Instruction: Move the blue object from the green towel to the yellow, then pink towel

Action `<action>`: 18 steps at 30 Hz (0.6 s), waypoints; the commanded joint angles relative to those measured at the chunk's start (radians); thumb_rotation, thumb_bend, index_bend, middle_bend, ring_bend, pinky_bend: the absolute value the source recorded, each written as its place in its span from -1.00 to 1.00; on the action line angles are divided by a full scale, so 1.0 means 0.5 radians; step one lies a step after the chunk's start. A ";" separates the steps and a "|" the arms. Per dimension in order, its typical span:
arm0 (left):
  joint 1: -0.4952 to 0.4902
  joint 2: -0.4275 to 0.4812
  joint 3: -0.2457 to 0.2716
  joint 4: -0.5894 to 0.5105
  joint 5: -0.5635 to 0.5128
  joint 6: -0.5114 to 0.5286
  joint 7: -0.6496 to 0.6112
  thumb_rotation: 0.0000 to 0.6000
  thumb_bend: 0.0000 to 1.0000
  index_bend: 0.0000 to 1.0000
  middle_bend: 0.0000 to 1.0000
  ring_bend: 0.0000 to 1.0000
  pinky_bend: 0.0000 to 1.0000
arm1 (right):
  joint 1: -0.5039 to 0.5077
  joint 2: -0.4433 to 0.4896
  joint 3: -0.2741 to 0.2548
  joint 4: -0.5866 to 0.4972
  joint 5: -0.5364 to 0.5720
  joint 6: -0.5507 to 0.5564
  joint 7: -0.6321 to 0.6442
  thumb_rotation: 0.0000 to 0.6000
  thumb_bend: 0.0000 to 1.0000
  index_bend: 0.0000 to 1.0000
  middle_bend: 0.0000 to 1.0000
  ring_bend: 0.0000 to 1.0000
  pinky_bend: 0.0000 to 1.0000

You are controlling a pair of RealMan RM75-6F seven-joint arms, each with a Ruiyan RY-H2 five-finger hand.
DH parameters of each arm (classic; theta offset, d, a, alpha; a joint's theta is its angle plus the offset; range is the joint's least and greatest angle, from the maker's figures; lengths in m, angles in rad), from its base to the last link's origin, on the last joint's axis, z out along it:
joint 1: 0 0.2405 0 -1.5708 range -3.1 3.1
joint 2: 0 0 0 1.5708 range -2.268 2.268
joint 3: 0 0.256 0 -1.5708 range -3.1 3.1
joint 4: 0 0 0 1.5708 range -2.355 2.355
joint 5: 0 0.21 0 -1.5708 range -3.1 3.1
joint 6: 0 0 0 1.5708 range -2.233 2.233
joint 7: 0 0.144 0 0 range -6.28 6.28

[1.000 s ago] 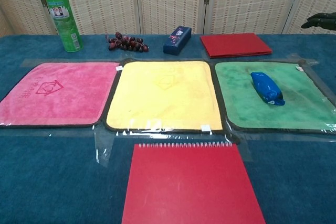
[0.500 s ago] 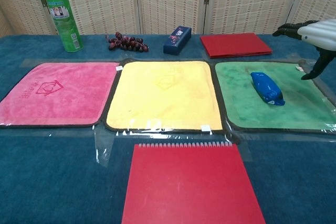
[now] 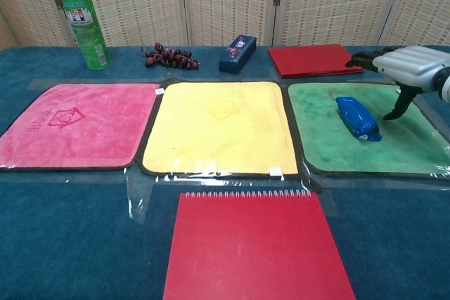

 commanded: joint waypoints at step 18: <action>0.004 0.015 0.009 -0.029 0.002 -0.008 0.019 1.00 -0.04 -0.64 -0.82 -0.83 -0.97 | 0.207 -0.289 -0.062 0.212 -0.176 0.242 0.198 1.00 -0.75 -1.00 -1.00 -1.00 -1.00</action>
